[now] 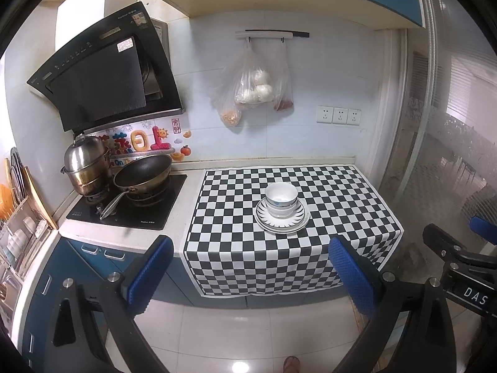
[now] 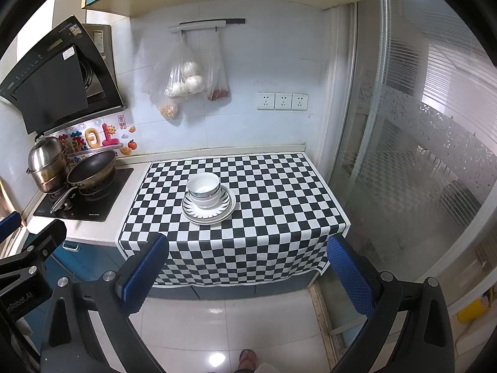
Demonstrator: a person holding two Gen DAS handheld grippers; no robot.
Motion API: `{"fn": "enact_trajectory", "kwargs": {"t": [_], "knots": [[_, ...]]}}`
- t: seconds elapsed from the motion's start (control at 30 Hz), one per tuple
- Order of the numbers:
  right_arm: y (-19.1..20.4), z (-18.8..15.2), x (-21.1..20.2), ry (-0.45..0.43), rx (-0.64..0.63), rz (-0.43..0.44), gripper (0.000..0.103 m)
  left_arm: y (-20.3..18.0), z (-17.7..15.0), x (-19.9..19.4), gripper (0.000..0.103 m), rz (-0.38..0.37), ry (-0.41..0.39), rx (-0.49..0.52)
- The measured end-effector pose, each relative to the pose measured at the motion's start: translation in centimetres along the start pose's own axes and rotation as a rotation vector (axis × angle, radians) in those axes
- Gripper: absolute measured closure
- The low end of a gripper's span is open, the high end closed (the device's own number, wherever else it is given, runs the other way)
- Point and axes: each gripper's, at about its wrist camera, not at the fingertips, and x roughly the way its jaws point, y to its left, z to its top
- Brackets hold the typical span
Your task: Organize plates and bowls
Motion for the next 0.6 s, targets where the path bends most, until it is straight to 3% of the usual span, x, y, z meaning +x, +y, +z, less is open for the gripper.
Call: {"fn": "enact_trajectory", "kwargs": {"t": [0.6], "knots": [[0.06,0.13,-0.08,-0.003,0.002,-0.005,0.0,0.73,0.42,0.33,0.001,0.004,-0.015,0.015]]}}
